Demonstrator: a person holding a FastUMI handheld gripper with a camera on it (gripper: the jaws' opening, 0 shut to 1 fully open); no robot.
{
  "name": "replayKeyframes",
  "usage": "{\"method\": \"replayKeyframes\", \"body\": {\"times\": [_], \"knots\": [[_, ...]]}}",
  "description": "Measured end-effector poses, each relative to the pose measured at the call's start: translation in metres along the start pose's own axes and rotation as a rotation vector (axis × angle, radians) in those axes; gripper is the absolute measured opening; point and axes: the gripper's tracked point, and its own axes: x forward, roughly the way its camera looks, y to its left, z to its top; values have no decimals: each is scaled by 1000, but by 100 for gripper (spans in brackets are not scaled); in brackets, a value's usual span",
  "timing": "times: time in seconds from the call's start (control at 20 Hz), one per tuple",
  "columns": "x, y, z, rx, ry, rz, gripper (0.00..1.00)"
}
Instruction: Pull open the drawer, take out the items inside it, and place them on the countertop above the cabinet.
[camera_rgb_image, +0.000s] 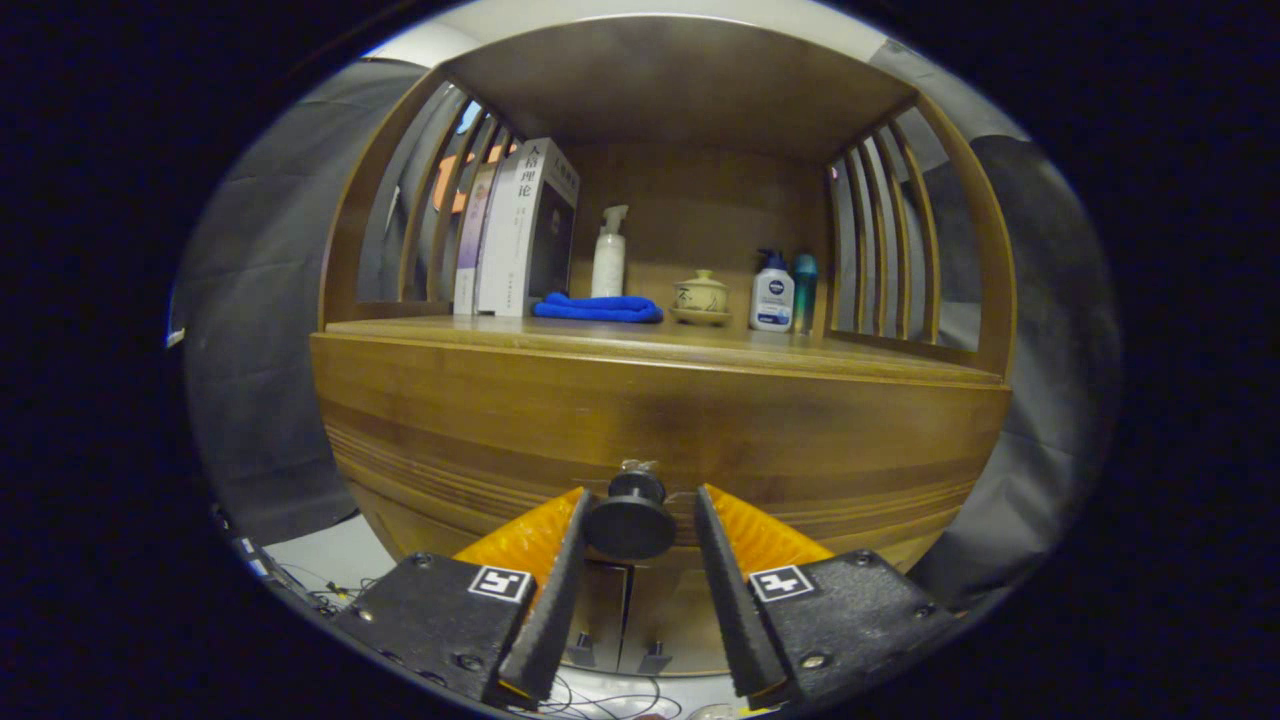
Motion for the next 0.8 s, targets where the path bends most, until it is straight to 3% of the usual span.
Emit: {"method": "replayKeyframes", "body": {"times": [0.15, 0.4, 0.8], "knots": [[1, 0, 0, -22, 3, -25, 48], [1, 0, 0, 34, 28, -7, 44], [-3, 0, -1, 20, 33, -16, 33]]}}
